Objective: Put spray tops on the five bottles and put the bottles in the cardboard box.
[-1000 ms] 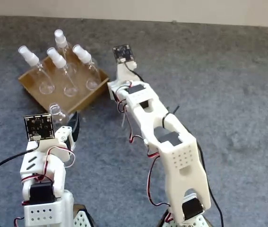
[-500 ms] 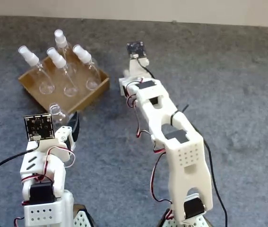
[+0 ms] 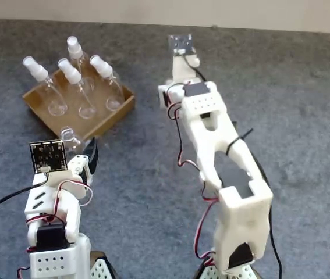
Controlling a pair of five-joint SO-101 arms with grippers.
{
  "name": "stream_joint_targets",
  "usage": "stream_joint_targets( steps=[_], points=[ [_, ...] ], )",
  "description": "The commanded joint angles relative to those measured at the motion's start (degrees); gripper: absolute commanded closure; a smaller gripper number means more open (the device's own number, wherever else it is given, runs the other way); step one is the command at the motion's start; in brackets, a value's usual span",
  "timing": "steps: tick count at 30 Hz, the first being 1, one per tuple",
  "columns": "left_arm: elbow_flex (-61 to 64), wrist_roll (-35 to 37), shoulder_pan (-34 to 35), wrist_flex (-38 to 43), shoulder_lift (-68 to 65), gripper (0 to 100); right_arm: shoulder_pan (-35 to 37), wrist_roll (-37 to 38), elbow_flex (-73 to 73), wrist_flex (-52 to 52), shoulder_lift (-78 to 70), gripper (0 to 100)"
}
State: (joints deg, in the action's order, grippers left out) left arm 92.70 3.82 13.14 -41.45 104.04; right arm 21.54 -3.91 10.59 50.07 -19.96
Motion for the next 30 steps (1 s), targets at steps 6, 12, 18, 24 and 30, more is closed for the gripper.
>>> stream_joint_targets(
  steps=[6, 12, 18, 24, 30],
  points=[
    [-0.4, 0.4, -3.8, 1.5, 0.2, 81, -1.2, 0.4, 0.5, 14.4, 16.9, 90.0],
    [-0.4, 0.4, -8.3, 1.6, 0.2, 81, -1.3, 0.4, 0.5, 22.4, 25.5, 90.0],
    [-0.4, 0.3, -15.7, 1.8, 0.2, 81, -1.1, 0.5, 0.5, 27.6, 34.2, 90.0],
    [-0.8, 0.3, -23.4, 1.8, 0.2, 81, -1.0, 14.5, 0.5, 32.9, 41.7, 90.0],
    [-0.9, 0.3, -28.9, 1.8, 0.2, 81, -1.4, 17.6, 0.4, 41.5, 46.6, 90.0]
  ],
)
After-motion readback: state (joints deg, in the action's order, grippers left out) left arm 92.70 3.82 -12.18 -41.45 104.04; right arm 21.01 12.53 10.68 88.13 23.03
